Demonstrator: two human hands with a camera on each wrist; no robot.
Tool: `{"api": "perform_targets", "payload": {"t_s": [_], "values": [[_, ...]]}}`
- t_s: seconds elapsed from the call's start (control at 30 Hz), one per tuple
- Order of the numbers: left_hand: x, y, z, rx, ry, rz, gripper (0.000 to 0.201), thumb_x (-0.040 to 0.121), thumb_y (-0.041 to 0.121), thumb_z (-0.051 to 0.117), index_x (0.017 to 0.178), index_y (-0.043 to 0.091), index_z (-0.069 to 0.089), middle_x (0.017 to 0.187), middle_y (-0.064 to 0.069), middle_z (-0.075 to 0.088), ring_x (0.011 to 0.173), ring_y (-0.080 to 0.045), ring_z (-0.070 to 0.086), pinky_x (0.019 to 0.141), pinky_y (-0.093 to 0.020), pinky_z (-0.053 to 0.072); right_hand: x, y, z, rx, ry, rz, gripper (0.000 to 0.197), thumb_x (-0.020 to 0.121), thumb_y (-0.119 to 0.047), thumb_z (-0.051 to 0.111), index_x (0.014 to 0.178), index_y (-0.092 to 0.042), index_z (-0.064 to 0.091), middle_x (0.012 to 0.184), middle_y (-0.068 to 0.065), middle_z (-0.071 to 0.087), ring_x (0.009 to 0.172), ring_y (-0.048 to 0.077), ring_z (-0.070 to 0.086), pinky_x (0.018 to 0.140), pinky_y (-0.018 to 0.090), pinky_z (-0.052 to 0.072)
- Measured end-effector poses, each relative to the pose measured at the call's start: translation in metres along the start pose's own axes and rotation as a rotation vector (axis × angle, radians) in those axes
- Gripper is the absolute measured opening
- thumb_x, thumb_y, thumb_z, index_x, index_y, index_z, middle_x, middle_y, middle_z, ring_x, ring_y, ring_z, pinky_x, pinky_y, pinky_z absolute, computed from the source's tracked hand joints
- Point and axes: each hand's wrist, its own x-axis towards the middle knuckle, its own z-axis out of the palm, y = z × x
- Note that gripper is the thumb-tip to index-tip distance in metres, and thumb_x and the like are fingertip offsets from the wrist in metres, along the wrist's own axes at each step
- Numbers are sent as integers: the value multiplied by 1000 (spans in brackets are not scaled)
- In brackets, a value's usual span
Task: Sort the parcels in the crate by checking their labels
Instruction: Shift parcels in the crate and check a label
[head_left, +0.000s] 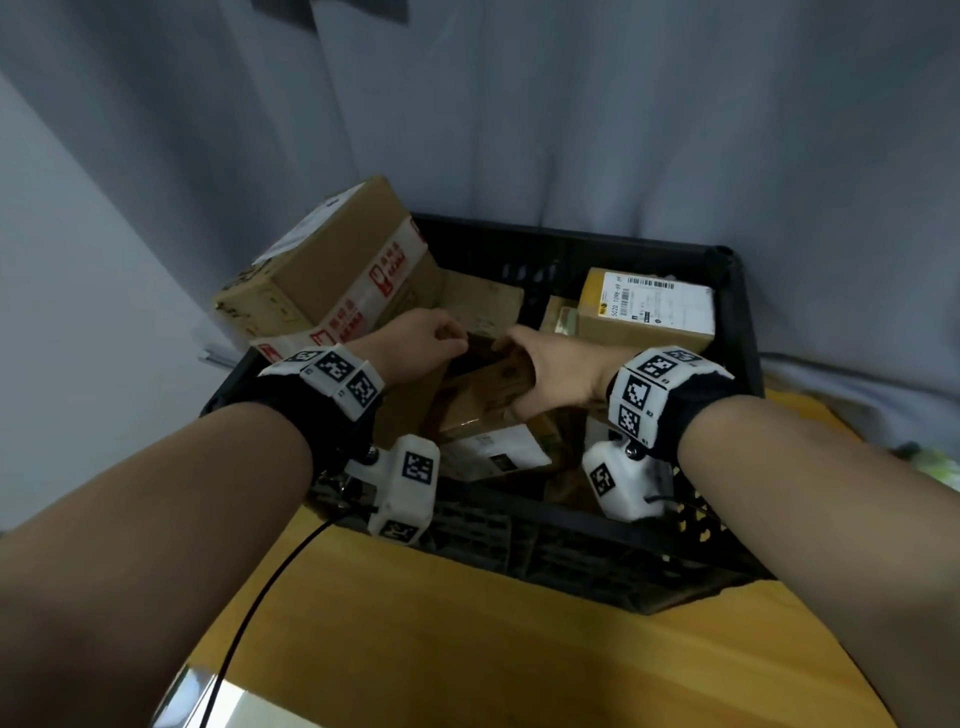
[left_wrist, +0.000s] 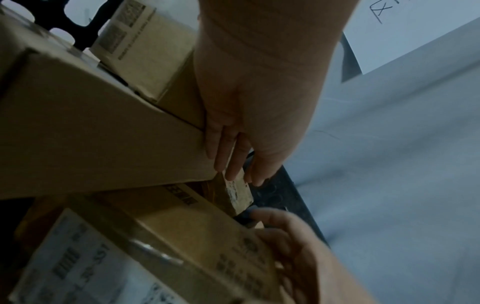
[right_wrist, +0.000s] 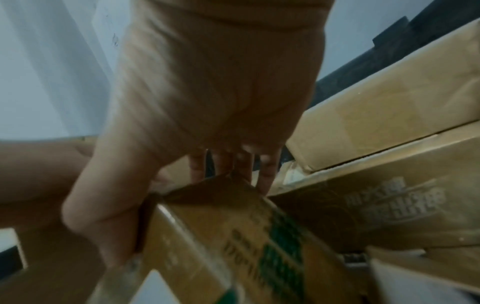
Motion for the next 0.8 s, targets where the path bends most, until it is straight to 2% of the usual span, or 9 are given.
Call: {"api": "perform_targets", "payload": {"t_s": [0.1, 0.2, 0.33, 0.47, 0.57, 0.63, 0.67, 0.73, 0.8], "values": [[-3, -3, -1, 19, -22, -38, 30, 96, 28, 52, 120, 12, 61, 120, -9, 61, 106, -20, 55, 87, -28, 40, -5, -12, -19, -18, 75, -15, 83, 70, -36, 79, 137, -22, 34, 114, -8, 47, 103, 12, 51, 83, 26, 43], [-6, -5, 0, 50, -31, -85, 37, 96, 35, 49, 123, 11, 58, 126, -12, 59, 116, -25, 54, 88, -28, 37, -11, -15, -32, 25, 137, 0, 86, 68, -37, 80, 138, -25, 31, 121, -2, 52, 101, 14, 55, 84, 30, 50], [-11, -1, -1, 81, -73, -90, 50, 99, 43, 39, 131, 8, 51, 136, -15, 52, 125, -28, 48, 89, -27, 33, -24, -13, -39, 162, 209, 11, 86, 70, -30, 81, 139, -27, 31, 117, -2, 52, 88, 5, 57, 66, 18, 47], [-15, 9, -5, -21, -131, -32, 66, 93, 57, 38, 143, 13, 36, 148, -10, 41, 133, -25, 41, 102, -33, 31, -38, -13, -43, 248, 318, 9, 87, 71, -27, 82, 141, -28, 31, 119, 0, 52, 94, 7, 59, 69, 16, 48], [-18, 22, -10, -52, -255, 92, 78, 87, 46, 59, 149, 21, 20, 148, -2, 38, 123, -14, 47, 95, -22, 38, -47, -16, -53, 303, 400, -22, 91, 68, -29, 83, 142, -31, 30, 118, 0, 55, 109, 15, 59, 89, 23, 49], [-17, 28, -14, -74, -286, 171, 81, 84, 29, 68, 149, 21, 19, 134, 4, 44, 99, 1, 51, 74, -4, 42, -53, -18, -62, 351, 432, -45, 94, 66, -30, 84, 142, -33, 29, 120, 2, 56, 116, 20, 56, 103, 31, 44], [-16, 31, -16, -99, -286, 198, 80, 84, 24, 70, 147, 21, 22, 129, 5, 46, 90, 5, 50, 64, -1, 43, -56, -18, -66, 368, 446, -54, 94, 66, -30, 84, 142, -35, 29, 122, 3, 56, 120, 21, 54, 107, 33, 39], [-12, 35, -19, -133, -285, 217, 76, 81, 24, 72, 144, 20, 29, 130, 3, 51, 85, 7, 52, 59, -5, 45, -62, -20, -71, 393, 493, -61, 91, 69, -29, 83, 142, -35, 30, 127, 5, 55, 125, 20, 50, 111, 34, 36], [-9, 38, -23, -131, -238, 207, 81, 77, 34, 75, 143, 20, 31, 134, 1, 51, 87, 4, 54, 63, -12, 45, -66, -21, -73, 425, 576, -53, 86, 72, -28, 81, 143, -33, 31, 131, 5, 51, 125, 18, 49, 109, 34, 38]]}}
